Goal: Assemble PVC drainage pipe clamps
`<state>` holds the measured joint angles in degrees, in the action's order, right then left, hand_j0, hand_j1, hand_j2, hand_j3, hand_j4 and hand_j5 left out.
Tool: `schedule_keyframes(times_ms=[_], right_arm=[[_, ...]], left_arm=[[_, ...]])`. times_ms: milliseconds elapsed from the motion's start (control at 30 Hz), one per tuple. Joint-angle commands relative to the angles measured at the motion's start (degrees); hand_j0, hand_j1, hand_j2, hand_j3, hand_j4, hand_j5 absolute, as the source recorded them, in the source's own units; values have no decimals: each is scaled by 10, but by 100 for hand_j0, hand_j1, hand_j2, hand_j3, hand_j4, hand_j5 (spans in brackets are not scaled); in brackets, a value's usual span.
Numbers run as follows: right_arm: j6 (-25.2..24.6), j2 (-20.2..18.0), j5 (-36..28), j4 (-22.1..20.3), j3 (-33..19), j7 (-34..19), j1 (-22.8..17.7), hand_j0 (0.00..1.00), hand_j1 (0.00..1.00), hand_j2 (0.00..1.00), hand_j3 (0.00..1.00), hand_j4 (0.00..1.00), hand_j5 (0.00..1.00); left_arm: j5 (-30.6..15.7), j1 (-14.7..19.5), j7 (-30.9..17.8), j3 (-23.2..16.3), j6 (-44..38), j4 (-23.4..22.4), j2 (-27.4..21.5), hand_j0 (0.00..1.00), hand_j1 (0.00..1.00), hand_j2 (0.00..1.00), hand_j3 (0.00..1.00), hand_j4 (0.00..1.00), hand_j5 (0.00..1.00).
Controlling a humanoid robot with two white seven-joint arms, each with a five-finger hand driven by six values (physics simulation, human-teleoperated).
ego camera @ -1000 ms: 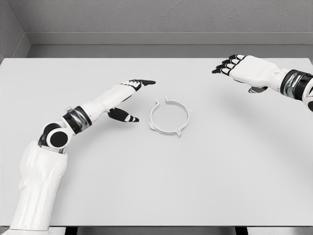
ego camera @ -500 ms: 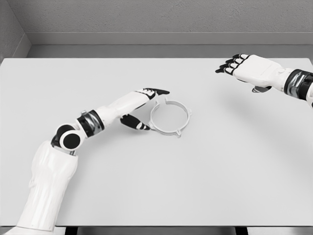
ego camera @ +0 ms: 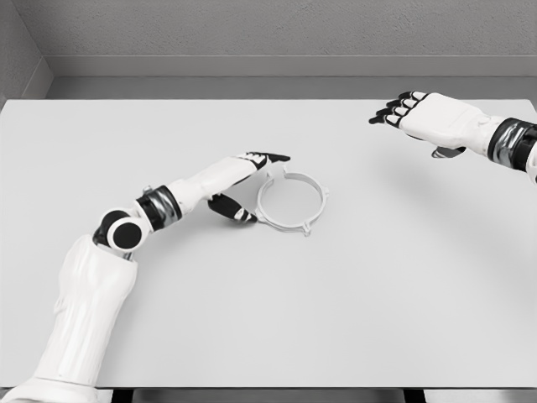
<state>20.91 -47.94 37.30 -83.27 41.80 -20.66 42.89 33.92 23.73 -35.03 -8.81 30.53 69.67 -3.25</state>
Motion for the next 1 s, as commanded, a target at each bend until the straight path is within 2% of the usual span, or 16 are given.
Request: schedule_keyframes(times_ms=[0,367,567,767,800,833,900,933,967], right_arm=[[-1,0,-8,-1,-1,-1,0,100,100,100,100,100,100],[0,-3,-8,-1,0,0,0,100,100,100,100,100,100],[0,-3,-8,-1,0,-1,-1,100,100,100,100,100,100],[0,-4,-8,-1,0,-1,-1,100,100,100,100,100,100],[0,-4,-8,-1,1,-1,-1,100,100,100,100,100,100],[1,-4,-8,-1,1,-1,-1,100,100,100,100,100,100],[0,-9,-8,-1,1,1,-2,100,100,100,100,100,100],[0,-13,-8,-4,0,1,-3,100,100,100,100,100,100],[0,-19,-8,-9,0,2,-4,100,100,100,100,100,100]], left_arm=[[-3,1,0,0,-1,-9,6,100,100,100,100,100,100],[-3,9,0,-1,-1,-19,12,100,100,100,100,100,100],[-3,24,0,-3,-1,-34,18,100,100,100,100,100,100],[-10,18,0,3,2,-27,11,100,100,100,100,100,100],[-13,17,0,5,5,-18,6,100,100,100,100,100,100],[-14,5,0,18,5,10,-14,100,100,100,100,100,100],[-15,-36,0,56,7,96,-40,100,100,100,100,100,100],[-39,-47,0,80,29,131,-57,100,100,100,100,100,100],[-89,-50,0,92,45,138,-83,100,100,100,100,100,100]])
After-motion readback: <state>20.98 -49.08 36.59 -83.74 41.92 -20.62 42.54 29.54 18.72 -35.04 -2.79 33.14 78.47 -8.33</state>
